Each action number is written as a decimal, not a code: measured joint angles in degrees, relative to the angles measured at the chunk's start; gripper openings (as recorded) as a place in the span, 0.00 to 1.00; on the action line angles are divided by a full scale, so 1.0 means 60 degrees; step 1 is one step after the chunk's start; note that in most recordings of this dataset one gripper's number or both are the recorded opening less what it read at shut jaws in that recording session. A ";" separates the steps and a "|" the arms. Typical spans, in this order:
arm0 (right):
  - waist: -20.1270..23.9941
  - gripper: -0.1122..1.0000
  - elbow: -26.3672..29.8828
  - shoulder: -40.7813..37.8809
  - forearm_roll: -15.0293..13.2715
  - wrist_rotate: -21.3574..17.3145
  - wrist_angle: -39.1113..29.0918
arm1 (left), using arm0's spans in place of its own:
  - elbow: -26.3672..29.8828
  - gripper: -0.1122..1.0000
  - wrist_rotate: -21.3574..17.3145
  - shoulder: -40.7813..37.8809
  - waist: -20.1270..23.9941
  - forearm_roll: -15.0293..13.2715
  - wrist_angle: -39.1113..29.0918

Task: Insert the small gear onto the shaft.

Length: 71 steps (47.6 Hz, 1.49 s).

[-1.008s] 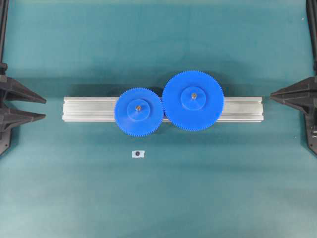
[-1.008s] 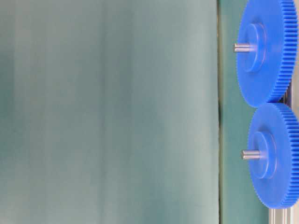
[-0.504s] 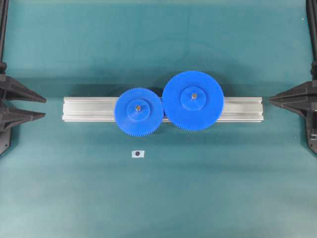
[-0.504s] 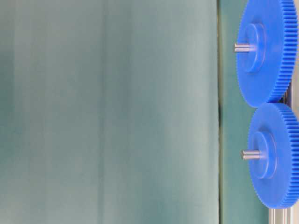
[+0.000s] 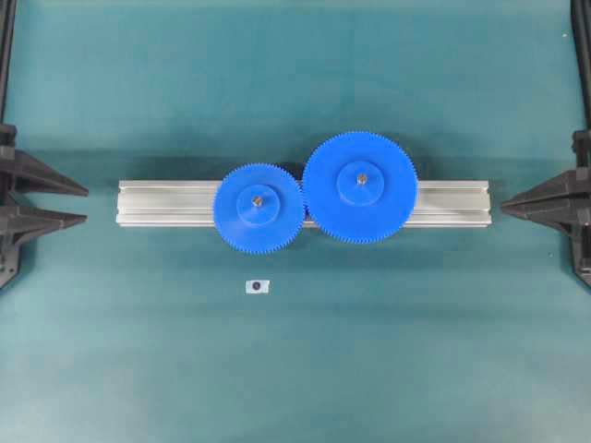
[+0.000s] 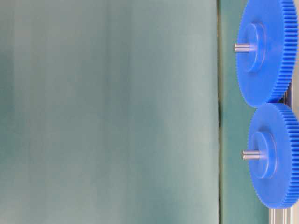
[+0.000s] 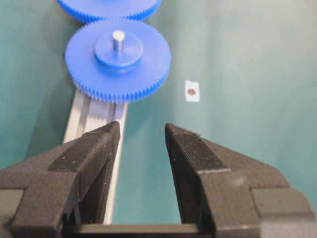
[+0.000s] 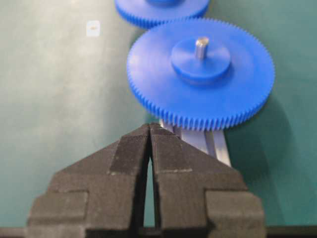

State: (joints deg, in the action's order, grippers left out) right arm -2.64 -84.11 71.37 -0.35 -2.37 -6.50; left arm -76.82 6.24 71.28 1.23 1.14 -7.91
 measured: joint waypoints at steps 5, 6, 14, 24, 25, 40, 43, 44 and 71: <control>0.0015 0.17 -0.0352 0.0117 0.0000 0.0000 0.0586 | -0.0337 0.48 -0.0029 0.0205 0.0000 0.0000 0.0439; 0.0015 0.17 -0.0396 0.0132 0.0000 0.0000 0.0688 | -0.0381 0.48 -0.0059 0.0220 0.0000 0.0000 0.0483; -0.0015 0.17 -0.0557 0.0220 -0.0029 0.0000 0.1084 | -0.0571 0.48 -0.0059 0.0234 0.0000 0.0000 0.0352; -0.0146 0.17 -0.1025 0.0249 -0.0103 -0.0015 0.1333 | -0.0996 0.48 -0.0015 0.0234 0.0000 0.0000 0.0264; -0.0146 0.17 -0.1084 0.0249 -0.0103 0.0000 0.1421 | -0.1040 0.48 0.0000 0.0249 0.0000 0.0000 0.0278; -0.0161 0.17 -0.1406 0.0278 -0.0103 0.0000 0.2036 | -0.1377 0.48 0.0015 0.0234 0.0000 0.0000 0.0718; -0.0161 0.17 -0.1406 0.0278 -0.0103 0.0000 0.2036 | -0.1494 0.48 0.0044 0.0249 0.0000 0.0000 0.0879; -0.0146 0.17 -0.1406 0.0278 -0.0103 0.0000 0.2036 | -0.1553 0.48 0.0029 0.0234 0.0000 0.0000 0.0952; -0.0161 0.17 -0.1406 0.0293 -0.0103 0.0000 0.2036 | -0.2476 0.48 0.0000 0.0249 0.0000 0.0000 0.2505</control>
State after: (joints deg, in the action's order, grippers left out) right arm -3.60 -92.55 73.13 -0.97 -2.37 5.71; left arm -91.67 6.24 72.77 1.23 1.14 7.12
